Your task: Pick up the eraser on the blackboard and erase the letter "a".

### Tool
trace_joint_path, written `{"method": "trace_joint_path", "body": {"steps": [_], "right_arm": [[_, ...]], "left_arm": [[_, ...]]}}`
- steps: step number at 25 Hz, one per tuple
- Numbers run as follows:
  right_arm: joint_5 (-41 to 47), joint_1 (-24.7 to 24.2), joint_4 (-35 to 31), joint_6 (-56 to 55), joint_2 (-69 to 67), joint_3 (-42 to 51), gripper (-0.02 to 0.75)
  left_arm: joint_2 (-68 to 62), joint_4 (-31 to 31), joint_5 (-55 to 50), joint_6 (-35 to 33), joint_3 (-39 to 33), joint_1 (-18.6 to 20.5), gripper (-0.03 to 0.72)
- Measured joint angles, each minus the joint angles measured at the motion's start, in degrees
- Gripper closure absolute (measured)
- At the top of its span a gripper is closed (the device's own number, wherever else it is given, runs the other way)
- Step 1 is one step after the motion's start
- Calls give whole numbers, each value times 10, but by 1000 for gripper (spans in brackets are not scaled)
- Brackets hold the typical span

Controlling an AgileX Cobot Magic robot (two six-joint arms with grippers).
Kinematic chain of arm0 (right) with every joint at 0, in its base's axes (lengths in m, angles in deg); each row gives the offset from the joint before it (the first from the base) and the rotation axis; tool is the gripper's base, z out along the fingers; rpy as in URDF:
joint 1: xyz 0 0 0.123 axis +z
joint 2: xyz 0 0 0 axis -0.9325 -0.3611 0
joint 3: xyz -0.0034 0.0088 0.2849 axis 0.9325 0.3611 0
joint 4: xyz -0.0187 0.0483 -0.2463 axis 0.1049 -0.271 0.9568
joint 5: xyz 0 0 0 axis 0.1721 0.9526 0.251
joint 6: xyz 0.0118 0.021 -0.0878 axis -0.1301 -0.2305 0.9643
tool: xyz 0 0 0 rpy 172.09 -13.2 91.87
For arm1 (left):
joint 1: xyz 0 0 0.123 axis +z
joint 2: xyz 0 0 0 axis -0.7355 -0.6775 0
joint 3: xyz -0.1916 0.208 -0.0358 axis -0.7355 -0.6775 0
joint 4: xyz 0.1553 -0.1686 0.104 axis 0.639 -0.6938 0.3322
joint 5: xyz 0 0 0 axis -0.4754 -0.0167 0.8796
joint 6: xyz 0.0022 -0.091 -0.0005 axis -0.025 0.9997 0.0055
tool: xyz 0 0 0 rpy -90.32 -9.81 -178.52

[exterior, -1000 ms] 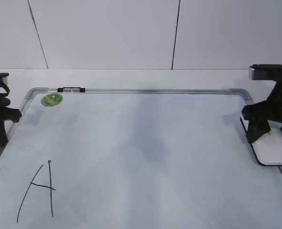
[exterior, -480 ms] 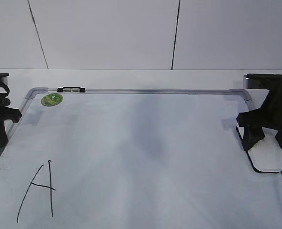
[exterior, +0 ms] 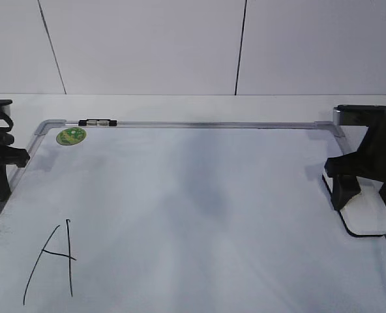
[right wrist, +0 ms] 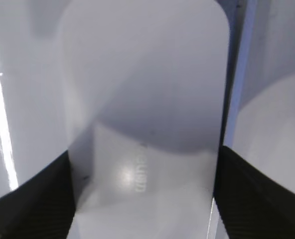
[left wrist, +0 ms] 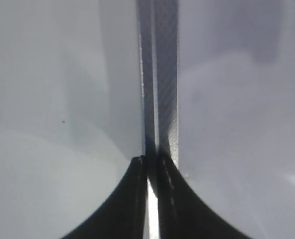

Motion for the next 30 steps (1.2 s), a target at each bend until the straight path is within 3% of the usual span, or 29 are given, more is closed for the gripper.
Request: {"method": "trace_joint_path", "body": {"steps": [11, 16, 24, 27, 30], "right_arm": [[103, 0, 1, 0, -2, -75, 85], [154, 0, -5, 0, -2, -115, 130], [160, 0, -33, 0, 4, -131, 158], [162, 0, -43, 0, 22, -131, 158], [163, 0, -44, 0, 48, -131, 158]], "left_arm": [[0, 0, 0, 0, 0, 0, 671], [0, 0, 0, 0, 0, 0, 671], [0, 0, 0, 0, 0, 0, 670], [-1, 1, 0, -3, 0, 0, 645], [-1, 5, -5, -9, 1, 0, 556]]}}
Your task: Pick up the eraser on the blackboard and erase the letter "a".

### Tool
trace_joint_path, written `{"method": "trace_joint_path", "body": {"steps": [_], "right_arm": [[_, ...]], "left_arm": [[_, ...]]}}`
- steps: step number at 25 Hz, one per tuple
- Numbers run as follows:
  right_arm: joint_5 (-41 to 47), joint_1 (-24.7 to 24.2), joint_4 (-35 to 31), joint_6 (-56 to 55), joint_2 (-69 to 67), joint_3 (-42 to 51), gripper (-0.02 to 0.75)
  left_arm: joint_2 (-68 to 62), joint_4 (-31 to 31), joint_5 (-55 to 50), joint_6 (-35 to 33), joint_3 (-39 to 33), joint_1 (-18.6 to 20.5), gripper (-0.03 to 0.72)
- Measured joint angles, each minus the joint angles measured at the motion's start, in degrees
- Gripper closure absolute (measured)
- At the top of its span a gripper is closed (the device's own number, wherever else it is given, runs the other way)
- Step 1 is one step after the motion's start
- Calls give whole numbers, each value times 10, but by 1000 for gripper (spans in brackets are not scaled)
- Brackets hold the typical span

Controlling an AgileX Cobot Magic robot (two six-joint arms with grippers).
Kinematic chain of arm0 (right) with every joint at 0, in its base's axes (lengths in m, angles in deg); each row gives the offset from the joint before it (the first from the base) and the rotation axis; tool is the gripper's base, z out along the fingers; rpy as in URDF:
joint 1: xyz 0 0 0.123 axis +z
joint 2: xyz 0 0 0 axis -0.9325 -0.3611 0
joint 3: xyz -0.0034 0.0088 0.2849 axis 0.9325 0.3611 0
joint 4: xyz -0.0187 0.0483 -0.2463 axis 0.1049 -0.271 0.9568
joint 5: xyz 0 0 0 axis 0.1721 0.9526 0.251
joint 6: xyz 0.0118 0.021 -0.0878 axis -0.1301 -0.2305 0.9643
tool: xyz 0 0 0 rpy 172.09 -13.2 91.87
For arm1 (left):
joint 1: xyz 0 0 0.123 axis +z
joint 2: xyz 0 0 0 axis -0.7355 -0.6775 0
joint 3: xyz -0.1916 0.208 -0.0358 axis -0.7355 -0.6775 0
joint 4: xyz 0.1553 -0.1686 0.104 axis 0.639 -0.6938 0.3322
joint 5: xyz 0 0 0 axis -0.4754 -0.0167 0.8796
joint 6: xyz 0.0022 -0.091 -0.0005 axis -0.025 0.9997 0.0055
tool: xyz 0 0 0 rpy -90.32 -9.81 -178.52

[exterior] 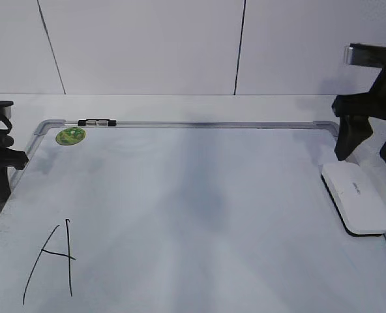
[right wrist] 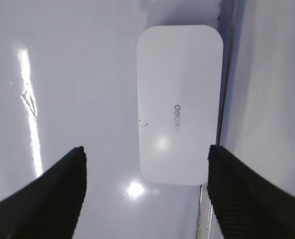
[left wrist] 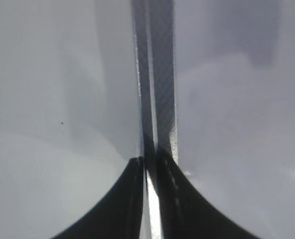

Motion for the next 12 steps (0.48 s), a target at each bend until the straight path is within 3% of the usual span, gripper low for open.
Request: {"method": "trace_joint_path", "body": {"steps": [5, 12], "right_arm": [[2, 0, -2, 0, 63, 0, 158], [6, 0, -4, 0, 165, 21, 158]], "left_arm": [[-4, 2, -34, -2, 12, 0, 393], [-5, 2, -153, -3, 77, 0, 368]]}}
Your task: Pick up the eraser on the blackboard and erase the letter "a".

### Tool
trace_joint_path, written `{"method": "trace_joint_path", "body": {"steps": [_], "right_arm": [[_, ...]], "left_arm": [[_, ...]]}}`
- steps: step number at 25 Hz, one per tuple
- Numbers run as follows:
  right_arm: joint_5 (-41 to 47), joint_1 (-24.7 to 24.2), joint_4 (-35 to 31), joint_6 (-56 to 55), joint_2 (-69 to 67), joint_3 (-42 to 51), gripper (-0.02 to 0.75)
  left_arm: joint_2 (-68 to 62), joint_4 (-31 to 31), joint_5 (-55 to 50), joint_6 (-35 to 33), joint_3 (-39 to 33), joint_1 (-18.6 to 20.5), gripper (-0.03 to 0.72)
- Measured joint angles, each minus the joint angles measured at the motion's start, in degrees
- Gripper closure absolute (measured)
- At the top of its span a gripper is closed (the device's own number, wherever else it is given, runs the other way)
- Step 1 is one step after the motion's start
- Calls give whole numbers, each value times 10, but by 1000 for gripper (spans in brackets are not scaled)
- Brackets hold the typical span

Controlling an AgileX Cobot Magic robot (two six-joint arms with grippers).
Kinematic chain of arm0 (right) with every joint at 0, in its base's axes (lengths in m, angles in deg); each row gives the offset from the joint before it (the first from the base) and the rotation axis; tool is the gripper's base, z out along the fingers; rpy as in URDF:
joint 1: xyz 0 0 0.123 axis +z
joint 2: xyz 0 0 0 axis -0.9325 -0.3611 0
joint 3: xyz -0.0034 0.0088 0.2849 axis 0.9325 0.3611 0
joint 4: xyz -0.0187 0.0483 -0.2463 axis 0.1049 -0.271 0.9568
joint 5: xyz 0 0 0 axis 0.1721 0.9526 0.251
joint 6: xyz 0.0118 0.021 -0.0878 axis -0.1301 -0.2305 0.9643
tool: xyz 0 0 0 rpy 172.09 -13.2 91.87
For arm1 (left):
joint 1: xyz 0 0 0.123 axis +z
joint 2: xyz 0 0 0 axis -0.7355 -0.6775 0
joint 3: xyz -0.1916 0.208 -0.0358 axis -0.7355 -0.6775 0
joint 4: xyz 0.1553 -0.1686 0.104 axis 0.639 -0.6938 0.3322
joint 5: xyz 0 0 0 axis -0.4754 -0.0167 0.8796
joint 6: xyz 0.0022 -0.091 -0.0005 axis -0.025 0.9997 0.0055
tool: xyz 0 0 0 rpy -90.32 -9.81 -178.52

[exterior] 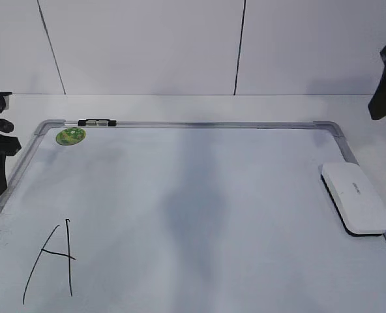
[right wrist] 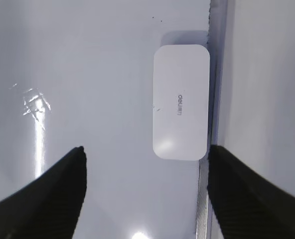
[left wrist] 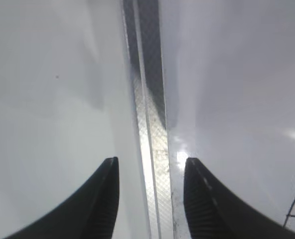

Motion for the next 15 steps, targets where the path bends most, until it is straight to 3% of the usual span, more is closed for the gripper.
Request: {"method": "trace_joint_path", "body": {"steps": [11, 15], "right_arm": [[6, 0, 0, -4, 181, 159, 158], [8, 0, 0, -4, 243, 195, 158]], "left_arm": [[152, -2, -27, 0, 9, 0, 399], [248, -4, -31, 0, -28, 0, 432]]}}
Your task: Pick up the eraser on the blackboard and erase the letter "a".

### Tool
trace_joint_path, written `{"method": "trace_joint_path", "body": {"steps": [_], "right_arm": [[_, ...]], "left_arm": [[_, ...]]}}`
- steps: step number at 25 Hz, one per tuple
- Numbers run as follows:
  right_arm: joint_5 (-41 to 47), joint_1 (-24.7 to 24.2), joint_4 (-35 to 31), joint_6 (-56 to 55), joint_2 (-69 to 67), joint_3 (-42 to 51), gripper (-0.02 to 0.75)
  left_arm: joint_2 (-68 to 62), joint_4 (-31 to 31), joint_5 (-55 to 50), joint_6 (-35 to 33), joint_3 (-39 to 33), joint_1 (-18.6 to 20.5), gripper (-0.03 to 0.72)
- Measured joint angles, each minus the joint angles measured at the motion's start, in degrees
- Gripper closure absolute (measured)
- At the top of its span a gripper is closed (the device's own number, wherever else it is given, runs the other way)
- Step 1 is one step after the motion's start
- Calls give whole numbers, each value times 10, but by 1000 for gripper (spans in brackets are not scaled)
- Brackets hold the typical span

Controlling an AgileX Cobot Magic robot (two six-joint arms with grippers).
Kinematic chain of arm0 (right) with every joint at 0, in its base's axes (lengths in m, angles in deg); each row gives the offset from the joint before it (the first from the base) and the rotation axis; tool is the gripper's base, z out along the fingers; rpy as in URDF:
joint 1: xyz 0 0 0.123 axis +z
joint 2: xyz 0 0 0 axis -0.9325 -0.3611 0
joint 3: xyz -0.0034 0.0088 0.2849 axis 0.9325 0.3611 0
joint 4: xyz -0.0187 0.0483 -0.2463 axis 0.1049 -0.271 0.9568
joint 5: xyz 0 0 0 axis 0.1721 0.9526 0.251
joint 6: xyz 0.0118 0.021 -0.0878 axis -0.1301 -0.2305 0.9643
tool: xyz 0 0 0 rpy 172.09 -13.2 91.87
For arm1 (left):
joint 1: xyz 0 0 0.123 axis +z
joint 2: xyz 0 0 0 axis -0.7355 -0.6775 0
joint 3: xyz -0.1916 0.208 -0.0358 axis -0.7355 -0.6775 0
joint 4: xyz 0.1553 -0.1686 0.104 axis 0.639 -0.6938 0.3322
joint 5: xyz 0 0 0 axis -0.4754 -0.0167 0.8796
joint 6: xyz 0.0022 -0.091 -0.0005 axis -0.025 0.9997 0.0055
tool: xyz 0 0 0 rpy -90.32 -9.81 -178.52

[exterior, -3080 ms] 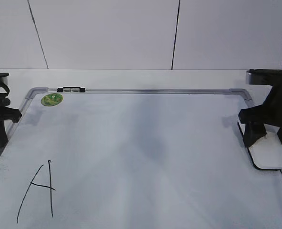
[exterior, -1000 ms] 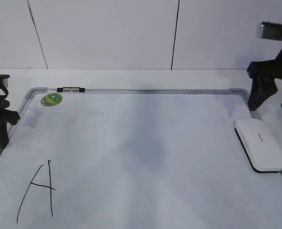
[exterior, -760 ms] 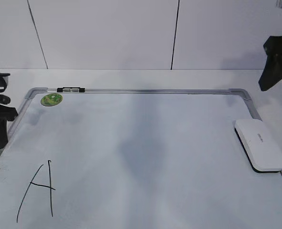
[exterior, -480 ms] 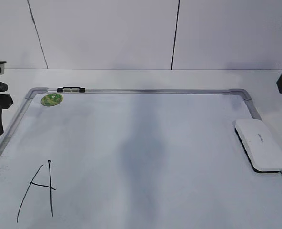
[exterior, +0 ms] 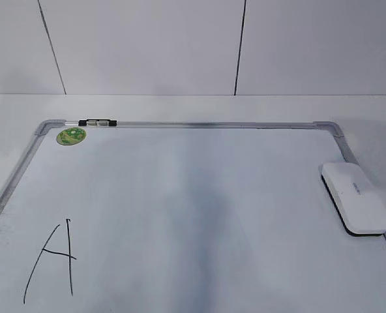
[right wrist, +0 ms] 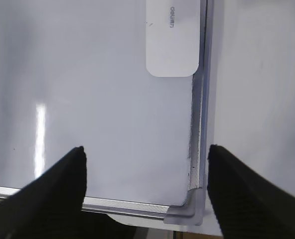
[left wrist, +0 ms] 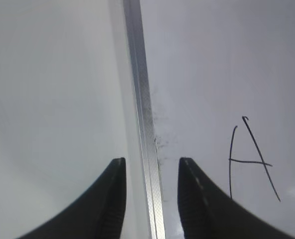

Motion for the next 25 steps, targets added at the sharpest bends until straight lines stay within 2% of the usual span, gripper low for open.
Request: {"method": "trace_joint_path", "body": {"steps": [9, 25], "right_arm": [[4, 0, 0, 0, 120, 45, 158], [7, 0, 12, 25, 363, 194, 158]], "left_arm": [[199, 1, -12, 0, -100, 0, 442], [573, 6, -21, 0, -274, 0, 443]]}}
